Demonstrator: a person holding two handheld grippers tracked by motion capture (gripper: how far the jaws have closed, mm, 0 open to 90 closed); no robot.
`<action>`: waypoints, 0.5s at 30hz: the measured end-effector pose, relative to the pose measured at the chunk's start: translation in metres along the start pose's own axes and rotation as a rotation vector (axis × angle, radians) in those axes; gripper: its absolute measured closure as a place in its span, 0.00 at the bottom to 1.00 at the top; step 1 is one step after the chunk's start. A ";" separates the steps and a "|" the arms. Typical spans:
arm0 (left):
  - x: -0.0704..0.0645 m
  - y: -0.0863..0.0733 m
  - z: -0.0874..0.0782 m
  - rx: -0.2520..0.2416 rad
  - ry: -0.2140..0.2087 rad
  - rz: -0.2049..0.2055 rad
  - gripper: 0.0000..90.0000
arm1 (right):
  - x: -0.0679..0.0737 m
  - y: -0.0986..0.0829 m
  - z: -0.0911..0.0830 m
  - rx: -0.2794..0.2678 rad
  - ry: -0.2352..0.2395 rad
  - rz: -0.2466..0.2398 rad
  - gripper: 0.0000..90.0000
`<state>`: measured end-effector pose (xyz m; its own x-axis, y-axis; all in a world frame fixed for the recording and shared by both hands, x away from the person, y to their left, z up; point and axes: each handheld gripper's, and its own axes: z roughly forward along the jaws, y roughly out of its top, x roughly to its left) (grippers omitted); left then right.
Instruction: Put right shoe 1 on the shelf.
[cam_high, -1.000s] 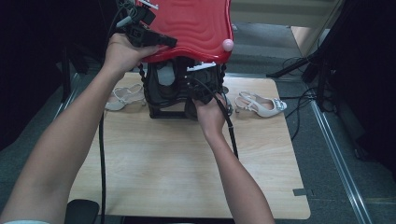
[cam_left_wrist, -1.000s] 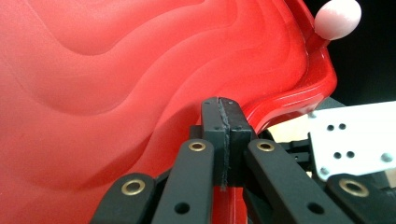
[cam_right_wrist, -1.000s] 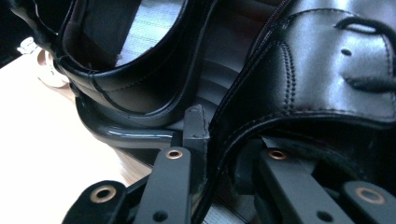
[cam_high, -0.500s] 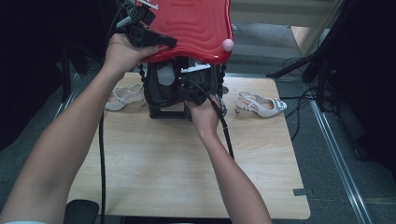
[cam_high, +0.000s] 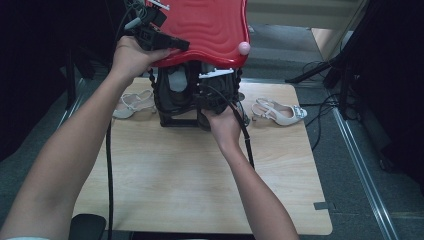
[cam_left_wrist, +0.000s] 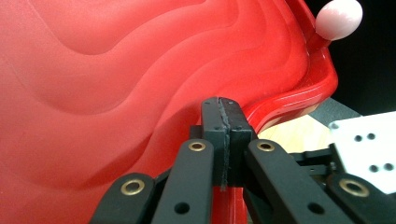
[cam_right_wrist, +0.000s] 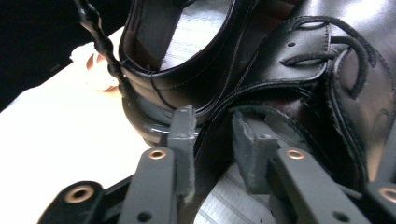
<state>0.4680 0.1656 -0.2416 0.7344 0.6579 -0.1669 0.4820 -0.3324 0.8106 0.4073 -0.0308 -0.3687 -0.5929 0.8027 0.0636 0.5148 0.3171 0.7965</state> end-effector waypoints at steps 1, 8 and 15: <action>0.000 0.000 0.000 0.000 -0.001 0.000 1.00 | 0.000 -0.001 -0.003 -0.003 0.014 0.006 0.88; 0.001 0.001 0.000 0.005 -0.003 0.002 1.00 | -0.002 -0.006 -0.016 -0.016 0.043 -0.005 1.00; 0.000 0.001 0.000 0.006 0.003 0.002 1.00 | -0.013 -0.009 -0.003 0.016 0.027 0.017 1.00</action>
<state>0.4683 0.1651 -0.2410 0.7336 0.6596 -0.1637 0.4838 -0.3376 0.8075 0.4087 -0.0459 -0.3748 -0.6002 0.7944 0.0931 0.5349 0.3121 0.7851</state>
